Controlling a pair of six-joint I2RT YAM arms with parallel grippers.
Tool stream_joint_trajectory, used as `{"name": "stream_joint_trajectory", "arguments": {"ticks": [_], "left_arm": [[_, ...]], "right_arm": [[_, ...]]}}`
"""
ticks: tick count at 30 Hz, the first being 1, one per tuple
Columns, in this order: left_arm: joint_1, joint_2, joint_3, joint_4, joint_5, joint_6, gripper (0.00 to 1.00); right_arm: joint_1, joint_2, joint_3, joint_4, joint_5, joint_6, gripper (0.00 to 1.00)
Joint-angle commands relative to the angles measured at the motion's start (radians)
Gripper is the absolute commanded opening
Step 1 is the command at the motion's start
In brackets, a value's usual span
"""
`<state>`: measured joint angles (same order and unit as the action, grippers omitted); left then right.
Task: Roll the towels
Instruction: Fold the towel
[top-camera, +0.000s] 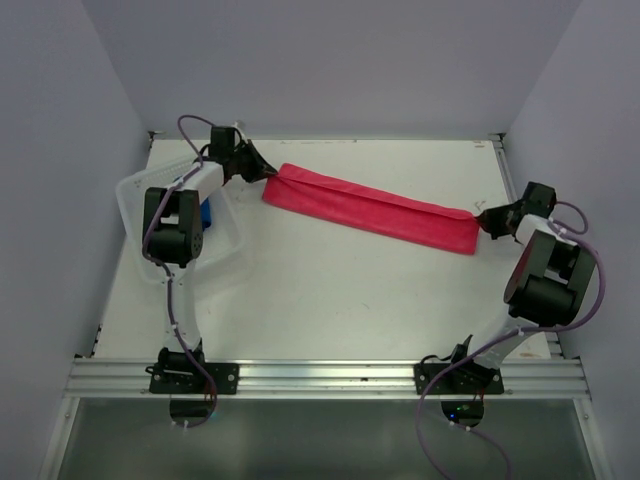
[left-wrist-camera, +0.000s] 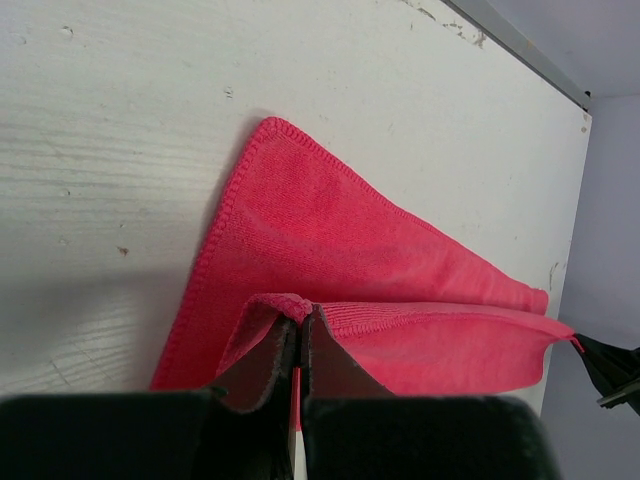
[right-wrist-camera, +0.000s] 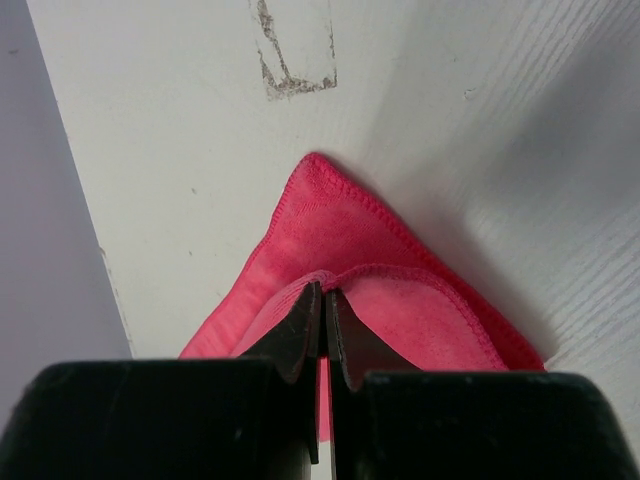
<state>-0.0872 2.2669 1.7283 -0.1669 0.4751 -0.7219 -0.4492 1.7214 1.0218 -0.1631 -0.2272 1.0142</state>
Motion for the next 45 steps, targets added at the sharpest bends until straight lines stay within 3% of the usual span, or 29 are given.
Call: {"name": "stream_joint_trajectory", "arguments": {"ticks": [1, 7, 14, 21, 24, 36, 45], "left_arm": [[0.009, 0.013, 0.043, 0.013, -0.001, 0.007, 0.00], [0.009, 0.031, 0.048, 0.014, 0.002, 0.012, 0.01], [0.009, 0.039, 0.051, 0.012, -0.009, 0.018, 0.31], [0.009, 0.023, 0.053, 0.015, -0.021, 0.024, 0.42], [0.010, 0.016, 0.059, 0.018, -0.018, 0.030, 0.45], [0.010, -0.018, 0.050, -0.006, -0.049, 0.108, 0.48], [0.004, 0.009, 0.083, -0.011, -0.058, 0.157, 0.49]], "right_arm": [[0.010, 0.018, 0.044, 0.045, 0.005, 0.012, 0.00], [0.015, 0.040, 0.047, 0.047, 0.014, 0.012, 0.03], [0.015, 0.056, 0.050, 0.037, 0.031, 0.009, 0.15], [0.015, 0.070, 0.075, 0.028, 0.032, 0.007, 0.39], [0.015, 0.078, 0.099, 0.008, 0.032, -0.003, 0.44], [0.015, 0.012, 0.124, -0.101, 0.110, -0.157, 0.47], [0.044, -0.094, -0.006, -0.070, 0.126, -0.241, 0.44]]}}
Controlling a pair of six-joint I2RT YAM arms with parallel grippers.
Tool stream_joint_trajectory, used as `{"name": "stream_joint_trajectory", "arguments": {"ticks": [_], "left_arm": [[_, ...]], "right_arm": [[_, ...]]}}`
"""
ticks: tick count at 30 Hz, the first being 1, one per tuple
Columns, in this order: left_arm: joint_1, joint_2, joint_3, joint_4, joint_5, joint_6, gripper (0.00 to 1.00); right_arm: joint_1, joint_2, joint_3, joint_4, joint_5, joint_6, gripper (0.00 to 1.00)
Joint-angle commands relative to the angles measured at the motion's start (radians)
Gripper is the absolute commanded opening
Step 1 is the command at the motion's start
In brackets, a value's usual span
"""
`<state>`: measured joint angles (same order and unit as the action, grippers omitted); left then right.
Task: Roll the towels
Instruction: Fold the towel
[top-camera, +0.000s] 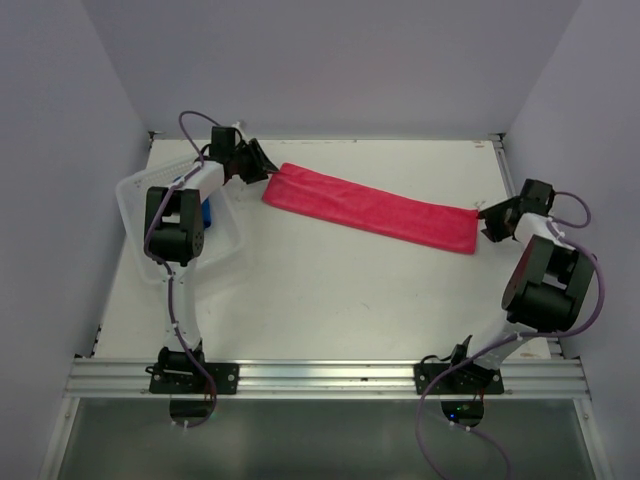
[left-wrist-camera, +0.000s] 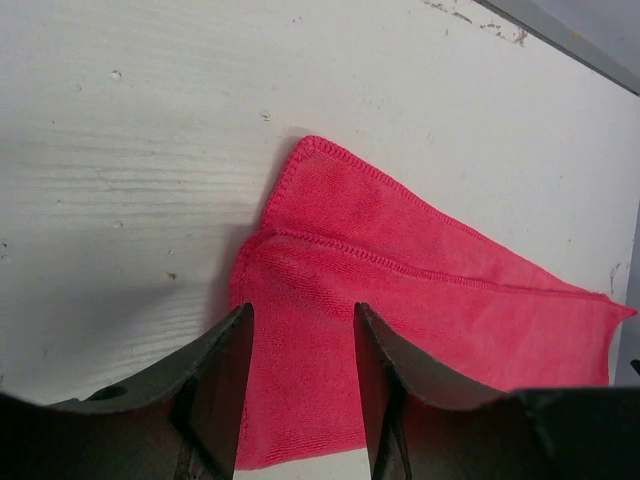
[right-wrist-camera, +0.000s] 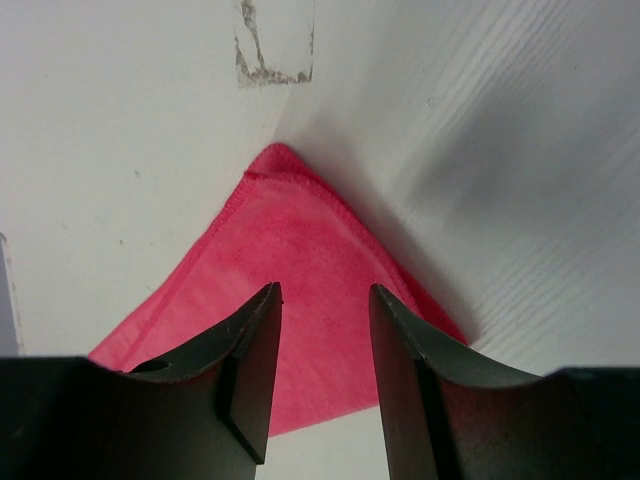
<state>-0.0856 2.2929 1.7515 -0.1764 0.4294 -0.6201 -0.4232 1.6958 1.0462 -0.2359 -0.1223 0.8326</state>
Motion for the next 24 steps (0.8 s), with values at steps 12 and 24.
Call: {"name": "stream_joint_trajectory", "arguments": {"ticks": [12, 24], "left_arm": [[-0.045, 0.039, 0.170, -0.061, -0.126, 0.141, 0.49], [-0.095, -0.104, 0.077, -0.049, -0.152, 0.161, 0.50]], "right_arm": [[0.054, -0.093, -0.074, 0.021, -0.042, -0.128, 0.41], [0.058, -0.194, -0.084, -0.080, 0.121, -0.250, 0.47]]}}
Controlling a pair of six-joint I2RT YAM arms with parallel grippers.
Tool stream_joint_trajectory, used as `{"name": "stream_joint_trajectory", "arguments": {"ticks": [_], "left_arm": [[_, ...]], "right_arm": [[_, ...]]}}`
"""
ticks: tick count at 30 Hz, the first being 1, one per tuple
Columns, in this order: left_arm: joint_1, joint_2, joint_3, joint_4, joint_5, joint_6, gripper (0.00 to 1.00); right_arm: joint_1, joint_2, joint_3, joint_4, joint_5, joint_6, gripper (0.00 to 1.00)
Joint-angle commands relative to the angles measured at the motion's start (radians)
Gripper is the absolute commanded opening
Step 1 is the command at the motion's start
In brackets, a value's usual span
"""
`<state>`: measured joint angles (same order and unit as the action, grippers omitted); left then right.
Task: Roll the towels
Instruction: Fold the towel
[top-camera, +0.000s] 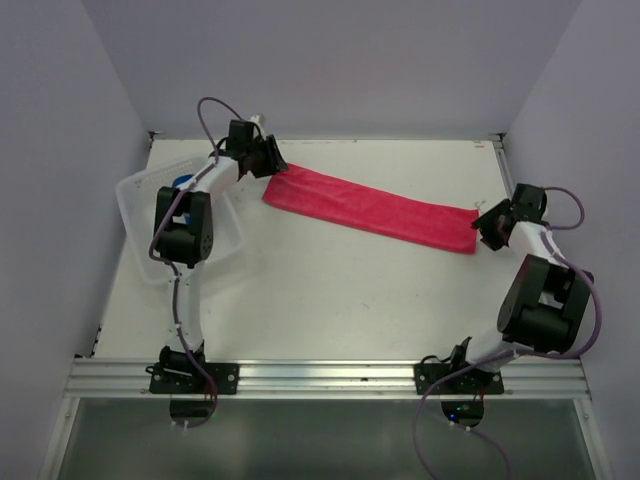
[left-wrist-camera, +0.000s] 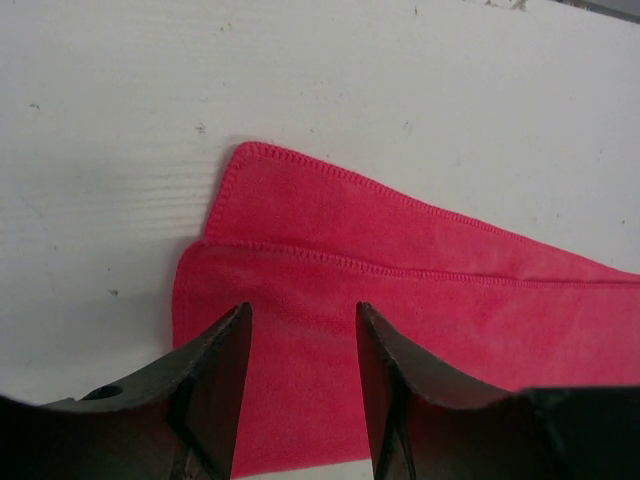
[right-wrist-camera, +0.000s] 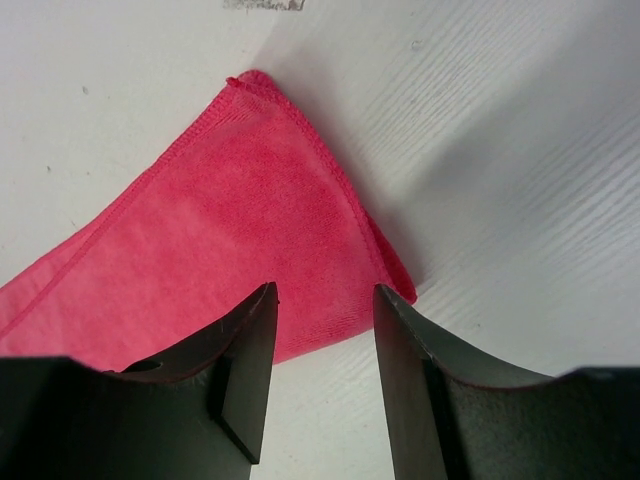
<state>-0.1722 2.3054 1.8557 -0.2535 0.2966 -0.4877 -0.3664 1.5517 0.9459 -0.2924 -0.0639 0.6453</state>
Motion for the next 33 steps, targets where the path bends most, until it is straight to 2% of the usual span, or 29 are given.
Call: {"name": "stream_joint_trajectory", "arguments": {"ticks": [1, 4, 8, 11, 15, 17, 19, 22, 28, 33], "left_arm": [[-0.010, -0.151, -0.035, 0.030, -0.017, 0.031, 0.50], [-0.015, -0.220, -0.067, 0.013, -0.007, 0.035, 0.52], [-0.027, -0.336, -0.183, 0.019, -0.013, 0.054, 0.58], [-0.033, -0.432, -0.261, 0.020, -0.011, 0.063, 0.67], [-0.036, -0.575, -0.378, 0.049, -0.045, 0.067, 0.82], [-0.041, -0.647, -0.423, 0.053, -0.054, 0.069, 0.85], [-0.053, -0.711, -0.449, 0.056, -0.076, 0.080, 0.94], [-0.065, -0.782, -0.504, 0.056, -0.086, 0.089, 0.98], [-0.081, -0.885, -0.579, 0.048, -0.119, 0.119, 1.00], [-0.104, -0.966, -0.679, 0.053, -0.168, 0.159, 1.00]], "right_arm": [[0.001, -0.051, 0.019, -0.024, 0.062, -0.070, 0.47], [0.001, -0.024, 0.048, -0.036, 0.062, -0.096, 0.49], [0.001, 0.036, 0.067, -0.019, 0.027, -0.125, 0.50], [0.003, 0.073, 0.044, 0.067, 0.009, -0.136, 0.51], [0.018, 0.133, 0.077, 0.072, 0.036, -0.171, 0.51], [0.023, 0.166, 0.099, 0.070, 0.044, -0.176, 0.51], [0.029, 0.186, 0.119, 0.068, 0.050, -0.184, 0.51], [0.046, 0.218, 0.154, 0.038, 0.062, -0.205, 0.49], [0.067, 0.252, 0.177, -0.022, 0.139, -0.230, 0.41], [0.069, 0.277, 0.192, -0.071, 0.157, -0.246, 0.39]]}}
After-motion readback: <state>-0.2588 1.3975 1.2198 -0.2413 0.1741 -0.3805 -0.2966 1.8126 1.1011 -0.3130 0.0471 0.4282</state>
